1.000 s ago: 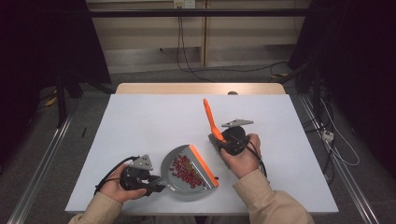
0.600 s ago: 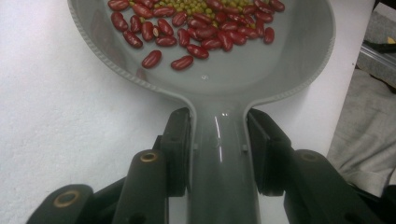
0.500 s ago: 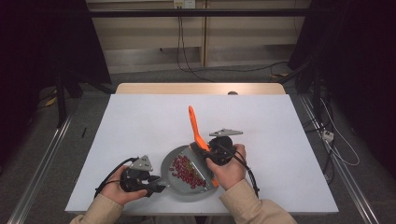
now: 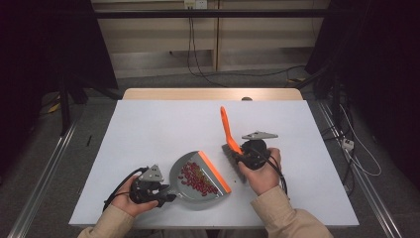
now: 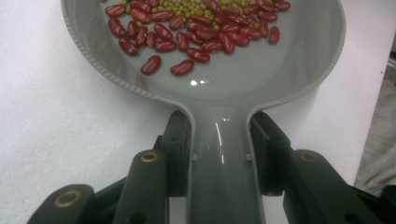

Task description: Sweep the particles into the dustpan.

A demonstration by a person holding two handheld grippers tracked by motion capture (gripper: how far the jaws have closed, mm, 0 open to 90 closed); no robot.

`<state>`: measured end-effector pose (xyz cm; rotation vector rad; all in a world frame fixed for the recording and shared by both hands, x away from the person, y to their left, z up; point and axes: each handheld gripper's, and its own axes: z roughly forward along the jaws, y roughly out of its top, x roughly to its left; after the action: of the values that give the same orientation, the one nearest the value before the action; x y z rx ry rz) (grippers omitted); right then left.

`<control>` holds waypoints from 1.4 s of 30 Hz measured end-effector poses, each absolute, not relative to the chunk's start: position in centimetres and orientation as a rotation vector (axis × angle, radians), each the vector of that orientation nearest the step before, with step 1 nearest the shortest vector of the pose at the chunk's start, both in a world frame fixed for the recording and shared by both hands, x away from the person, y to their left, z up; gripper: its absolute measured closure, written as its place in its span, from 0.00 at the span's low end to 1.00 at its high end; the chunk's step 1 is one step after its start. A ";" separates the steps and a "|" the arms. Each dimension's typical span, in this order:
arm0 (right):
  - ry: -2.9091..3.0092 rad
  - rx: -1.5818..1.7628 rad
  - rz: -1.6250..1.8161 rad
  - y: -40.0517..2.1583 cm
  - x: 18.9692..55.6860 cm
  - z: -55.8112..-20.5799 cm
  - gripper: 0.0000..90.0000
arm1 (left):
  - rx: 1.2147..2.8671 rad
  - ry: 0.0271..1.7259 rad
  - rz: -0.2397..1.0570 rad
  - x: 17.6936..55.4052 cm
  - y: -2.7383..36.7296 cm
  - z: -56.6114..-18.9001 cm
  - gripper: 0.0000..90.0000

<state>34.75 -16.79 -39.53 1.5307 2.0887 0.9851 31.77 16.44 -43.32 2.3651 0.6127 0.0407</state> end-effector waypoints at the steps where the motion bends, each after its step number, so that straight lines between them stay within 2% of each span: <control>1: 2.079 1.524 0.958 -17.1 34.9 -39.6 0.80 | 2.372 0.612 0.030 31.8 16.4 -43.2 0.70; 7: 2.054 1.542 0.942 -17.4 35.3 -40.7 0.80 | 2.386 0.588 -0.009 31.8 16.1 -43.0 0.70; 17: 2.144 1.507 1.079 -12.1 34.5 -40.1 0.80 | 2.376 0.590 -0.010 31.9 15.8 -43.2 0.70; 28: 2.074 1.515 1.080 -13.7 35.0 -39.3 0.80 | 2.356 0.583 -0.005 31.9 16.1 -43.5 0.70; 35: 2.123 1.543 1.173 -12.0 34.5 -40.2 0.80 | 2.339 0.584 0.001 31.9 16.0 -43.6 0.70; 39: 2.096 1.559 1.225 -13.0 34.3 -39.6 0.80 | 2.304 0.605 -0.007 32.0 16.4 -43.8 0.70; 42: 2.049 1.597 1.268 -14.6 34.4 -39.2 0.80 | 2.277 0.616 0.036 32.1 16.8 -43.7 0.70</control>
<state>34.38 -14.57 -39.19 1.5972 2.0494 1.2677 32.10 16.81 -43.74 2.2774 0.6156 0.0360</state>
